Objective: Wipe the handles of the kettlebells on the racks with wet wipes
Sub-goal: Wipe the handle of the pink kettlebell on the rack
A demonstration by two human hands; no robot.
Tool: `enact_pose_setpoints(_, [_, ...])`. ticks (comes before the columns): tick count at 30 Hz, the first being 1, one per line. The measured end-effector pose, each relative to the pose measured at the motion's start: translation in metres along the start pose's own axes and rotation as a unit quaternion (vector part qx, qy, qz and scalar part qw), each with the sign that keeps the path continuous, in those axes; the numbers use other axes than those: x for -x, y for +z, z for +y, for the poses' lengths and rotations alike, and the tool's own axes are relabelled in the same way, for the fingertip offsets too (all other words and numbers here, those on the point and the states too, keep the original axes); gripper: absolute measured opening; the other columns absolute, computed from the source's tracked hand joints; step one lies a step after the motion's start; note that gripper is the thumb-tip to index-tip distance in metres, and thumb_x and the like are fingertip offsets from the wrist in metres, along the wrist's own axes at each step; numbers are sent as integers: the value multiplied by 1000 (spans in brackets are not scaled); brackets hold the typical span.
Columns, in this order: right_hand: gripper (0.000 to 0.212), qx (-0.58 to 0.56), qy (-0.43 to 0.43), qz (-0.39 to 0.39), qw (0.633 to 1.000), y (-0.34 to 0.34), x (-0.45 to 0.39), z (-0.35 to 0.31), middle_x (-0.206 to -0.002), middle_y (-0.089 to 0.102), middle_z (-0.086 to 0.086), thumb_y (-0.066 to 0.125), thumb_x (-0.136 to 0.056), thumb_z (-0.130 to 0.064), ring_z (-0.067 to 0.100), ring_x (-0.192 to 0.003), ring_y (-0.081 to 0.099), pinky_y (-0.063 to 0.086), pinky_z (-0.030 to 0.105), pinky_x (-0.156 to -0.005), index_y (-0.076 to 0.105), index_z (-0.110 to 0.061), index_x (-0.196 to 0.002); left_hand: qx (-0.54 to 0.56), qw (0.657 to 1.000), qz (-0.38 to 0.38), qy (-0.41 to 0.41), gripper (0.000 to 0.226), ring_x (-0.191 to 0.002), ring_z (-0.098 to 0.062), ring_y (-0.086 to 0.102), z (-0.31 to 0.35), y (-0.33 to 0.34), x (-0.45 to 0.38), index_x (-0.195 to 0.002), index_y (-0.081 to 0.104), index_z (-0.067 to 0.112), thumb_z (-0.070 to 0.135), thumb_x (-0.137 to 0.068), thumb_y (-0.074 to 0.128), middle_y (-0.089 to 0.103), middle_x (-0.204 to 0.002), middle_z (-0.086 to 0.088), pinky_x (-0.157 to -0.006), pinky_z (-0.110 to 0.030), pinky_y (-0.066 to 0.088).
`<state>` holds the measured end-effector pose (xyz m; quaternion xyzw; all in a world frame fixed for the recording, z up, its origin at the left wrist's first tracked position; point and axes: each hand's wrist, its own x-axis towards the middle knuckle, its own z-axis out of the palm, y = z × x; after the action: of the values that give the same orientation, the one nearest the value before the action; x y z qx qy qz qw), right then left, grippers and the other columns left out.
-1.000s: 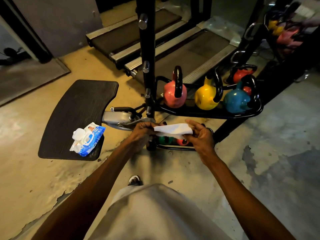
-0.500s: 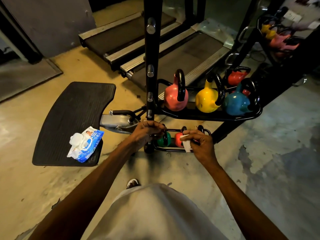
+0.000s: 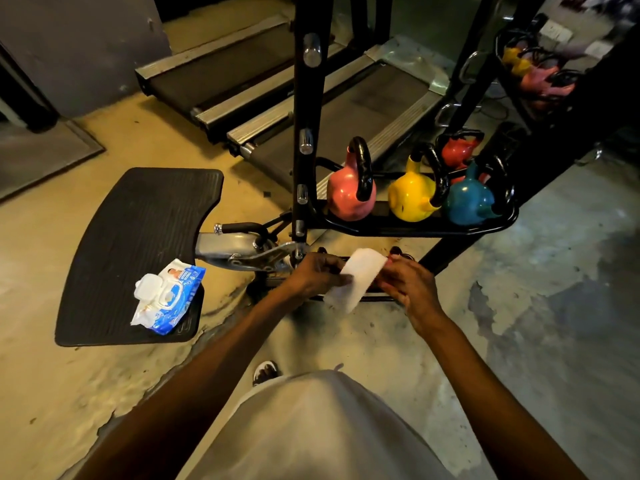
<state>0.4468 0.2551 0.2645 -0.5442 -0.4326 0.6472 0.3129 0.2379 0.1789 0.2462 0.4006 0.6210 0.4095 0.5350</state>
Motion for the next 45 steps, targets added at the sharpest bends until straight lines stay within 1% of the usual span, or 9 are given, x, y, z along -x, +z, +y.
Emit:
enact_pose_setpoints(6, [58, 103, 11, -77, 992, -2, 17, 29, -127, 70, -1, 82, -84, -37, 20, -113, 70, 55, 47, -101, 58, -37, -136, 101, 994, 23, -38, 62, -116, -30, 67, -9, -3, 2, -143, 55, 16, -2, -88, 78, 66, -127, -16, -88, -42, 63])
enact_pose_setpoints(9, [78, 169, -44, -148, 973, 2, 16, 36, -133, 68, -11, 87, -74, -46, 12, -125, 64, 54, 41, -102, 55, -43, -145, 61, 998, 9, -18, 38, -116, -25, 69, -15, -3, 3, -126, 71, 18, 0, -92, 74, 70, -124, -7, -94, -47, 62])
enact_pose_setpoints(16, [45, 305, -197, -113, 925, 7, 11, 42, -123, 70, -9, 89, -82, -27, 15, -119, 63, 56, 51, -102, 67, -50, -114, -56, 996, -67, 20, 35, -109, -18, 72, -6, -10, 14, -118, 73, 12, -3, -87, 76, 74, -118, -8, -87, -30, 63])
enact_pose_setpoints(20, [32, 323, -214, -113, 915, 5, 10, 45, -118, 73, -4, 88, -83, -24, 15, -114, 67, 58, 42, -99, 77, -26, -113, -103, 992, -62, 35, 50, -98, -15, 73, -6, -9, 16, -124, 63, 20, -1, -83, 82, 74, -110, -9, -77, -26, 62])
enact_pose_setpoints(27, [16, 259, -164, -116, 945, 6, 14, 42, -94, 75, -8, 76, -94, -17, 4, -89, 72, 58, 18, -77, 74, -26, -107, -122, 992, -5, 45, 8, -94, -20, 69, -6, 1, 15, -104, 73, 9, 8, -96, 71, 73, -102, -9, -73, -20, 57])
enact_pose_setpoints(31, [21, 161, -95, -130, 974, 6, 16, 39, -105, 76, 1, 71, -98, -13, 11, -94, 76, 62, 24, -70, 72, -8, -118, -26, 999, 29, -22, 7, -92, -17, 68, -4, 11, 15, -107, 66, 9, 11, -101, 65, 67, -100, -3, -63, -15, 55])
enact_pose_setpoints(38, [36, -8, 9, -141, 990, -8, 14, 31, -118, 76, 8, 74, -92, -3, 28, -103, 77, 65, 37, -74, 66, -8, -127, 71, 996, 4, -46, 41, -106, -32, 74, 4, 14, 15, -121, 65, 1, -3, -84, 81, 72, -119, -19, -80, -43, 65])
enact_pose_setpoints(42, [36, 45, -65, -151, 985, -20, 10, 29, -113, 79, 5, 78, -85, 7, 26, -109, 75, 64, 36, -82, 73, -8, -117, 29, 998, 57, 26, 25, -102, -27, 74, 5, 23, 11, -100, 73, 7, -12, -84, 76, 75, -107, -13, -85, -36, 64])
enact_pose_setpoints(45, [24, 87, -129, -151, 976, -30, 7, 28, -111, 79, 0, 75, -86, 10, 19, -114, 72, 60, 35, -97, 82, -11, -96, 29, 996, 53, 64, 44, -98, -22, 72, 6, 32, 11, -77, 78, 18, -22, -86, 63, 77, -95, -6, -91, -37, 60])
